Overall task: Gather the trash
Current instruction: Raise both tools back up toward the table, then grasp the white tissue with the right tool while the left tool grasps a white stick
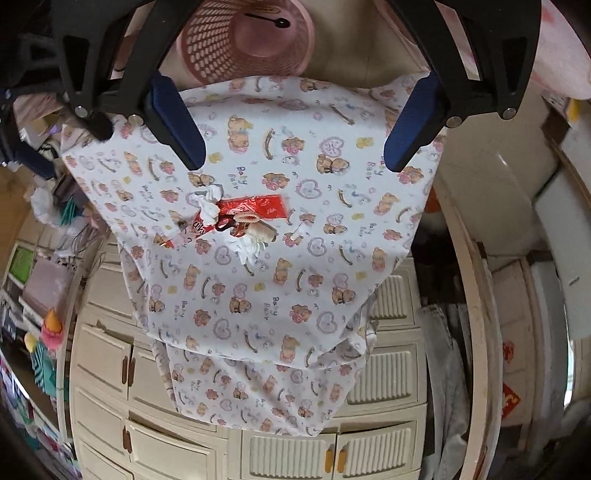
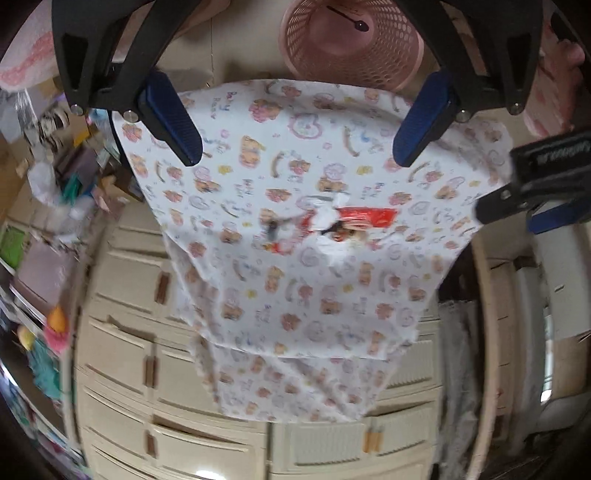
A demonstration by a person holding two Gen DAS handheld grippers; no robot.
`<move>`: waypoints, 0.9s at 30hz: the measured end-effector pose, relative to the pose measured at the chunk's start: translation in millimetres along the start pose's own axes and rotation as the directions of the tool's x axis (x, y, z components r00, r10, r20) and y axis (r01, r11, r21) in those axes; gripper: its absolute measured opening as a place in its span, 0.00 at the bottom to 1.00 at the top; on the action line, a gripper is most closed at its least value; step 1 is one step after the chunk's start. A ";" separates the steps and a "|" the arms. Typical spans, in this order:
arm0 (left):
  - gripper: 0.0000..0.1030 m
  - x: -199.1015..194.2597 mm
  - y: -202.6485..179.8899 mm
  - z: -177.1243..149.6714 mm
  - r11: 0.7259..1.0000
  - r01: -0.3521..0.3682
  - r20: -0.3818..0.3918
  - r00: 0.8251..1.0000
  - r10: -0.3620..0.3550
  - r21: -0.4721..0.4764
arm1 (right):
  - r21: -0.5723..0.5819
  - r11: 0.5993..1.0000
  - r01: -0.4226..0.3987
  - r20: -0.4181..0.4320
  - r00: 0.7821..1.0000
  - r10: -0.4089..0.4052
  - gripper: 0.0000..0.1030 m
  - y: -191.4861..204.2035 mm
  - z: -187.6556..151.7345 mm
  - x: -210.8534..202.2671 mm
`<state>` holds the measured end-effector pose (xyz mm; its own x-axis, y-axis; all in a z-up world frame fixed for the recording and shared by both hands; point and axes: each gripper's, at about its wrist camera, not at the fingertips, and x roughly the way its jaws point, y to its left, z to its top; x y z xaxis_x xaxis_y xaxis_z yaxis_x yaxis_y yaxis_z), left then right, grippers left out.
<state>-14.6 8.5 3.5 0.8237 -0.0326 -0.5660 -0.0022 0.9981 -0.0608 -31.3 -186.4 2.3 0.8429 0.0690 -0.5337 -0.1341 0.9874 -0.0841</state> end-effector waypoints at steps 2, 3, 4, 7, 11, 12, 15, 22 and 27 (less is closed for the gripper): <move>0.94 -4.7 0.4 0.7 1.000 -0.016 0.021 1.000 0.016 0.006 | -0.018 1.000 -0.005 0.005 1.000 0.005 1.00 4.1 -0.2 -2.2; 0.96 -7.9 0.5 1.3 0.999 -0.031 0.037 0.999 0.030 0.010 | -0.020 1.000 -0.002 0.012 1.000 0.002 1.00 4.5 0.1 -3.7; 0.99 -11.4 1.1 1.7 0.999 -0.039 0.053 0.998 0.039 0.010 | -0.026 1.000 0.007 0.016 1.000 -0.007 1.00 5.1 1.8 -4.3; 0.99 -21.8 4.5 5.9 0.999 -0.041 0.099 0.994 0.041 -0.005 | -0.027 0.999 -0.027 0.003 1.000 0.027 1.00 2.3 10.8 -5.3; 0.99 -29.0 7.7 20.0 0.999 -0.034 0.134 0.990 0.034 -0.005 | -0.034 0.999 -0.042 0.028 0.999 0.043 1.00 -7.8 36.2 -13.0; 0.99 -29.5 8.2 24.7 0.999 -0.033 0.137 0.990 0.034 -0.005 | -0.041 0.998 -0.039 0.037 0.999 0.040 1.00 -9.3 41.4 -14.4; 0.99 -32.2 8.5 49.3 0.999 -0.043 0.162 0.986 0.041 0.006 | -0.064 0.997 -0.037 0.068 0.997 0.041 1.00 -17.1 63.4 -17.8; 0.99 -39.7 5.8 118.8 0.998 -0.025 0.278 0.961 0.010 0.051 | -0.076 0.996 -0.040 0.140 0.989 0.051 1.00 -34.5 115.8 -4.4; 0.99 -4.8 4.3 142.9 0.997 -0.035 0.277 0.961 0.015 0.067 | -0.045 0.998 -0.048 0.146 0.988 0.054 1.00 -42.8 136.7 28.6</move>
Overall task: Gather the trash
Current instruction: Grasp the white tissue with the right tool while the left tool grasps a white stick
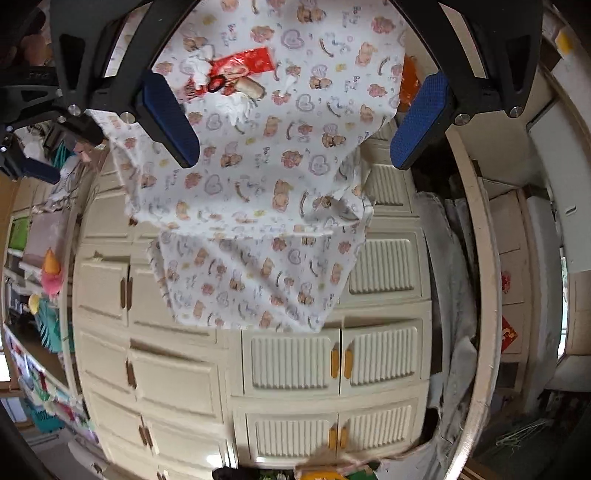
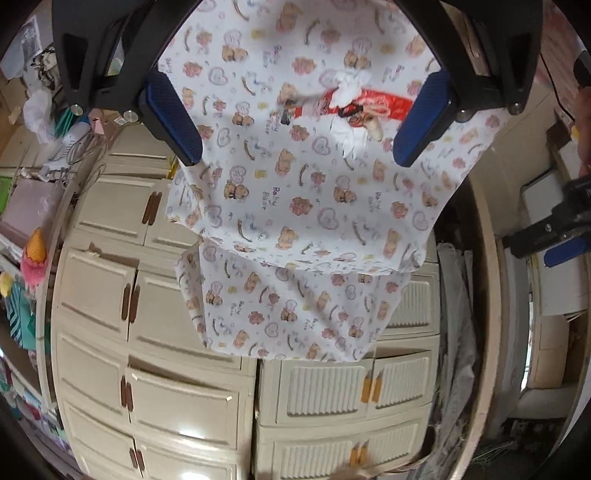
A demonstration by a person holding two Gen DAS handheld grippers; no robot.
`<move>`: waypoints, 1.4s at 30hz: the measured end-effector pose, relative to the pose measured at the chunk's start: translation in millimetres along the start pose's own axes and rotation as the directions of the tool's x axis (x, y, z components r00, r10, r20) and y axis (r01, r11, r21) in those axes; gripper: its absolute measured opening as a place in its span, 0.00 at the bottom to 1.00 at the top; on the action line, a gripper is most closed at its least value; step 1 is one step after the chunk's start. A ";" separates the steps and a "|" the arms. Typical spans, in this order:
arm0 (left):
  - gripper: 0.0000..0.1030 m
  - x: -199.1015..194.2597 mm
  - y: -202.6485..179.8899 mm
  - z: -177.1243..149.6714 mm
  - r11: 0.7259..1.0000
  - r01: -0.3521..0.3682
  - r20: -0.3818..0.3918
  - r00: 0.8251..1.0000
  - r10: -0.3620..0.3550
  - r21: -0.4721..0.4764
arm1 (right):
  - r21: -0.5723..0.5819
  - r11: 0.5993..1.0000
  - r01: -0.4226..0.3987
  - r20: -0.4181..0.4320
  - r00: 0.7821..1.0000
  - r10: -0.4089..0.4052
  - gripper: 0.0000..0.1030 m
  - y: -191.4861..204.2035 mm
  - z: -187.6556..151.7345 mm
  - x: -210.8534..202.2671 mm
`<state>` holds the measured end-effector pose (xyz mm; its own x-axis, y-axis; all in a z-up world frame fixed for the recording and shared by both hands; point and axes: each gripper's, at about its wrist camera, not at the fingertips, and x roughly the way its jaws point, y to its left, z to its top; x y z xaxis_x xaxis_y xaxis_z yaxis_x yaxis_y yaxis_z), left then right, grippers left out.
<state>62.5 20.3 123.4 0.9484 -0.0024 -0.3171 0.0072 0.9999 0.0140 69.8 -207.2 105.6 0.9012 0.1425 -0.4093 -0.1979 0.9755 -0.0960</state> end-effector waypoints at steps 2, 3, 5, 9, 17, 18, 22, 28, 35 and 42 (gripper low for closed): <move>0.99 22.9 0.0 -7.9 1.000 -0.017 -0.038 0.999 0.018 0.010 | 0.006 1.000 -0.010 -0.015 1.000 0.010 1.00 -3.9 -2.4 15.0; 0.99 33.0 0.6 -14.1 1.000 -0.025 -0.055 0.998 0.025 0.007 | 0.005 1.000 -0.008 -0.017 1.000 0.008 1.00 -5.8 -6.1 20.3; 0.99 52.7 2.5 -27.8 0.999 -0.032 -0.106 0.994 0.030 -0.017 | 0.004 1.000 0.004 -0.030 1.000 -0.004 1.00 -9.8 -18.6 32.3; 0.99 77.8 -3.3 -53.8 0.999 -0.002 -0.170 0.986 -0.003 -0.032 | 0.004 1.000 0.001 -0.138 0.990 -0.001 1.00 -17.3 -42.3 62.0; 0.99 116.2 -22.3 -73.0 0.997 0.026 -0.277 0.961 -0.006 0.069 | 0.197 0.980 -0.038 -0.266 0.960 0.091 1.00 -35.6 -56.7 108.0; 0.99 120.6 -21.7 -74.8 0.997 0.045 -0.298 0.954 -0.027 0.056 | 0.214 0.976 -0.044 -0.278 0.955 0.104 1.00 -36.0 -57.8 112.6; 0.87 142.1 -17.0 -87.7 0.999 0.053 -0.392 0.919 -0.047 0.006 | 0.310 0.948 -0.079 -0.326 0.927 0.184 0.92 -35.6 -66.2 131.7; 0.74 167.0 12.3 -105.1 0.986 0.013 -0.546 0.832 -0.103 -0.167 | 0.369 0.924 -0.101 -0.389 0.886 0.252 0.88 -21.9 -79.3 157.7; 0.48 178.9 33.1 -120.5 0.968 0.001 -0.621 0.767 -0.160 -0.249 | 0.280 0.951 -0.131 -0.435 0.866 0.248 0.71 12.2 -88.6 171.6; 0.31 185.2 40.5 -127.5 0.952 -0.013 -0.640 0.743 -0.196 -0.307 | 0.143 0.981 -0.133 -0.484 0.855 0.186 0.63 42.9 -104.6 181.6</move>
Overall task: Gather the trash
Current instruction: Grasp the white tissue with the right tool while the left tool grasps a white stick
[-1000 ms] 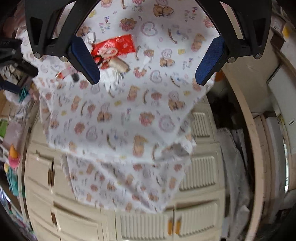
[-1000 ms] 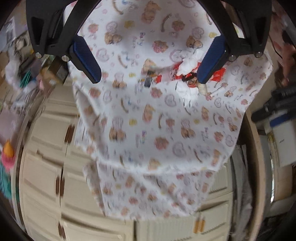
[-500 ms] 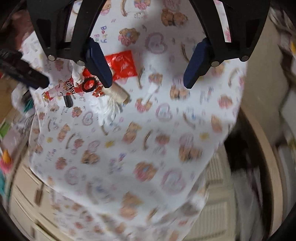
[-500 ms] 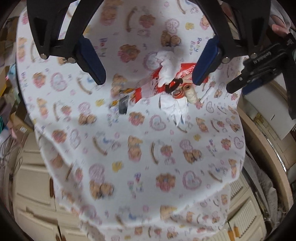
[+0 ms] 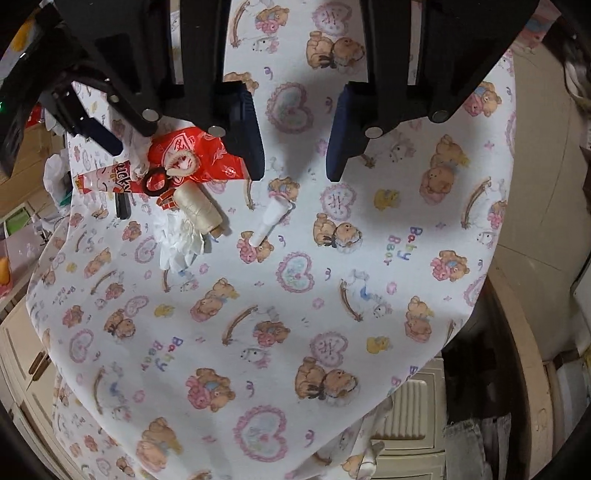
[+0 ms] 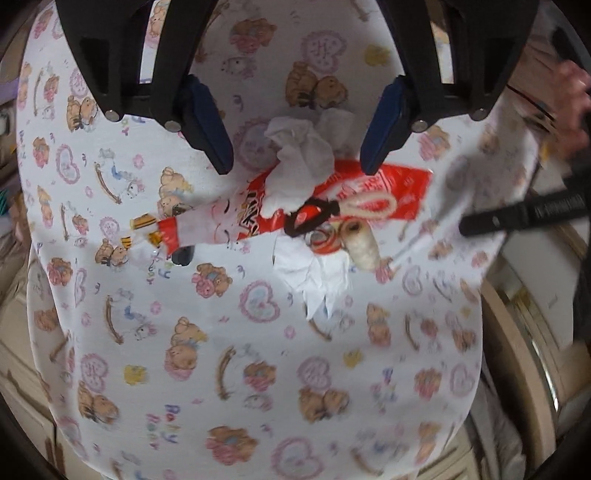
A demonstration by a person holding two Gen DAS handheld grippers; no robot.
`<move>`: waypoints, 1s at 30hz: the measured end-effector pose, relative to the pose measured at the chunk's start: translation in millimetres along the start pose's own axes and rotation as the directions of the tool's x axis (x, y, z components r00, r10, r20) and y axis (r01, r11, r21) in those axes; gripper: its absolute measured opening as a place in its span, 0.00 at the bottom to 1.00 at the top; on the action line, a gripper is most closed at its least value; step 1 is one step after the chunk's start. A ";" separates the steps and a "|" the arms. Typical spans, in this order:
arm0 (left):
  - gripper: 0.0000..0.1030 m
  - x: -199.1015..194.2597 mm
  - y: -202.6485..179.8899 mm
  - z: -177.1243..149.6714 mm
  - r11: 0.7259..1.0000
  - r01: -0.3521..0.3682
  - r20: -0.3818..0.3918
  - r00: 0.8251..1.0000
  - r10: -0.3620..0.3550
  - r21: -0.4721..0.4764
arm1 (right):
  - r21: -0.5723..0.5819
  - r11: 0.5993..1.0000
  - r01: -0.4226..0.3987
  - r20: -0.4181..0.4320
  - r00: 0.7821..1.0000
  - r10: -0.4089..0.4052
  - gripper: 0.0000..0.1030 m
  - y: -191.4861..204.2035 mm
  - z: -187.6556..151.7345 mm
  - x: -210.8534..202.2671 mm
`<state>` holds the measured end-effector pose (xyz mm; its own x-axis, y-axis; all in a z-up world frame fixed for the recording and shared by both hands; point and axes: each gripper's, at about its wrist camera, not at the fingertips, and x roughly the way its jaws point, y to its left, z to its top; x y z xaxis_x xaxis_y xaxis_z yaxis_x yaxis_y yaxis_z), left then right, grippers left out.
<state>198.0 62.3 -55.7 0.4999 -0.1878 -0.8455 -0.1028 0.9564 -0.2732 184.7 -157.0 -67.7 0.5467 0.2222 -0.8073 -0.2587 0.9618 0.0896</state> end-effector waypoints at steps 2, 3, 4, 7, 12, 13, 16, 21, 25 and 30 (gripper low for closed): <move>0.35 1.8 -2.7 2.0 1.000 0.013 -0.002 1.000 -0.013 0.014 | -0.013 1.000 0.018 -0.007 1.000 -0.018 0.36 1.4 -2.8 4.7; 0.45 2.8 -3.6 2.2 0.999 0.017 -0.004 1.000 -0.016 0.027 | -0.011 1.000 0.018 -0.013 1.000 -0.018 0.25 0.9 -3.4 6.6; 0.61 6.2 -8.2 1.3 0.999 0.007 -0.003 1.000 -0.007 0.052 | -0.004 1.000 0.013 -0.019 1.000 -0.013 0.10 -0.8 -4.1 8.5; 0.68 14.4 -29.9 -2.3 0.982 -0.071 0.034 0.997 0.066 0.177 | 0.030 0.999 0.012 -0.001 1.000 -0.012 0.10 -7.2 -4.6 5.5; 0.68 23.5 -44.1 -4.3 0.965 -0.103 0.071 0.994 0.088 0.243 | 0.046 0.999 -0.014 0.042 0.999 0.012 0.10 -13.9 -0.9 -11.9; 0.68 25.5 -43.8 -3.2 0.966 -0.110 0.080 0.992 0.094 0.235 | 0.044 0.999 -0.022 0.048 0.999 0.020 0.10 -13.9 -0.5 -14.8; 0.68 31.8 -36.9 1.2 0.970 -0.153 0.118 0.984 0.132 0.191 | 0.030 0.999 -0.017 0.063 0.998 0.015 0.10 -16.9 -1.9 -25.1; 0.57 40.0 -14.2 11.3 0.990 -0.102 0.118 0.989 0.090 0.097 | 0.035 0.999 -0.011 0.059 0.998 0.009 0.10 -27.7 -6.8 -34.9; 0.44 44.5 -16.0 11.8 0.983 -0.125 0.167 0.981 0.102 0.134 | 0.043 0.999 -0.006 0.067 0.998 0.003 0.10 -34.7 -8.1 -42.5; 0.14 49.8 -39.2 7.2 0.971 -0.086 0.125 0.990 0.059 0.224 | 0.056 0.998 0.013 0.064 0.998 -0.017 0.10 -44.0 -10.6 -48.5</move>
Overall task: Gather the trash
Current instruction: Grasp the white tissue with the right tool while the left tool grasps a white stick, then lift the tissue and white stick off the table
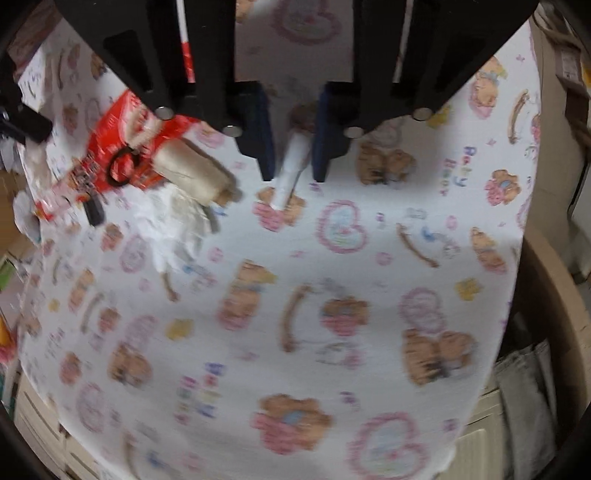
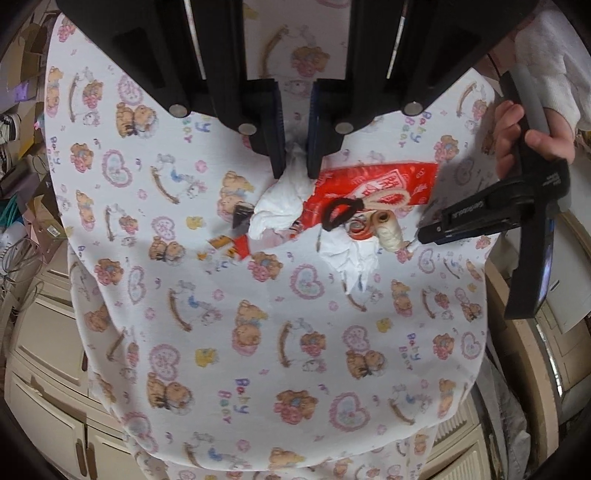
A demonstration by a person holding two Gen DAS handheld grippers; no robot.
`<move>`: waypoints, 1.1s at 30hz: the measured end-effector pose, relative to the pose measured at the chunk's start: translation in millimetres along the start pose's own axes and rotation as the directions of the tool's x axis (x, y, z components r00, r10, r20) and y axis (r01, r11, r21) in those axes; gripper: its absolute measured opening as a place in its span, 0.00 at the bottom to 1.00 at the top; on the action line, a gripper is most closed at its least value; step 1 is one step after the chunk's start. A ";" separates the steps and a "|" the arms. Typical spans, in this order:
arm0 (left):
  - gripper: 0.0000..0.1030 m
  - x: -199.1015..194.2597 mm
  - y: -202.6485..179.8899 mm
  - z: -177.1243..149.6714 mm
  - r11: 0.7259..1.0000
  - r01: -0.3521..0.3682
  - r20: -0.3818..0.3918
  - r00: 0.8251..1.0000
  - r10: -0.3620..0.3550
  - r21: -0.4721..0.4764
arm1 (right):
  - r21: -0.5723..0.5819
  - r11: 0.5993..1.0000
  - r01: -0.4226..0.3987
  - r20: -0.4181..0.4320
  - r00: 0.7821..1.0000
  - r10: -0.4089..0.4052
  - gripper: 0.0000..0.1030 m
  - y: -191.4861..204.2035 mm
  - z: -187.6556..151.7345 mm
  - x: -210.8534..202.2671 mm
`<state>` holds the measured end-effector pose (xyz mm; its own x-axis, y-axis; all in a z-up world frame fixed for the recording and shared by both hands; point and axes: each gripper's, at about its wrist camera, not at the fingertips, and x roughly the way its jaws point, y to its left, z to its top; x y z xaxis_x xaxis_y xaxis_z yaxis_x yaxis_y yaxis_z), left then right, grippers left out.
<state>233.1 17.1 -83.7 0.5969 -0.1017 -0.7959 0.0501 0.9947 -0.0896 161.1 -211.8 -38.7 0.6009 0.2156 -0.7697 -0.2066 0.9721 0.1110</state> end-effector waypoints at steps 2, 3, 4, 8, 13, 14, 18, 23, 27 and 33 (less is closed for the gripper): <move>0.14 -0.9 -6.8 -0.6 1.000 -0.025 -0.027 0.999 0.025 0.006 | 0.013 1.000 -0.001 0.002 1.000 0.000 0.10 -5.2 0.5 -3.0; 0.14 -1.5 -8.2 -0.4 0.999 -0.037 -0.054 0.998 0.037 -0.004 | 0.019 1.000 0.000 0.004 1.000 0.000 0.10 -6.4 1.3 -3.7; 0.13 -2.8 -10.9 0.7 0.998 -0.060 -0.095 0.994 0.058 -0.020 | 0.025 1.000 0.001 0.007 1.000 -0.001 0.10 -8.0 2.2 -5.0; 0.13 -25.5 -3.5 -12.9 0.996 0.009 -0.242 0.970 -0.031 -0.092 | 0.027 1.000 -0.001 0.004 1.000 0.001 0.10 -4.5 4.7 0.1; 0.13 -37.1 27.0 -32.4 0.973 0.076 -0.345 0.926 -0.150 -0.218 | 0.000 1.000 -0.001 -0.016 1.000 0.001 0.10 5.2 2.1 9.0; 0.13 -34.8 30.5 -32.9 0.969 0.088 -0.357 0.919 -0.168 -0.231 | -0.006 1.000 0.003 -0.016 1.000 -0.003 0.10 7.0 1.8 9.4; 0.18 -31.1 30.7 -28.9 0.969 0.097 -0.357 0.918 -0.175 -0.225 | -0.008 1.000 -0.002 -0.020 1.000 0.002 0.10 9.7 0.0 10.5; 0.33 -21.2 5.7 -15.2 0.993 0.058 -0.352 0.932 -0.090 -0.102 | -0.012 1.000 0.000 -0.031 1.000 -0.001 0.10 12.0 -1.2 14.1; 0.33 -16.6 -9.2 -13.8 1.000 -0.002 -0.336 0.942 -0.008 -0.029 | -0.021 1.000 -0.003 -0.045 0.999 0.002 0.10 15.5 -2.1 18.6; 0.08 1.2 -17.5 0.4 0.996 -0.078 -0.311 0.948 0.060 -0.046 | -0.042 0.999 -0.002 -0.038 0.999 0.000 0.10 21.2 -1.7 17.6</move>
<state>233.3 -0.4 -82.9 0.3200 -0.0410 -0.9465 -0.0336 0.9979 -0.0546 166.0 -187.6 -51.0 0.5712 0.2125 -0.7928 -0.2401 0.9669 0.0861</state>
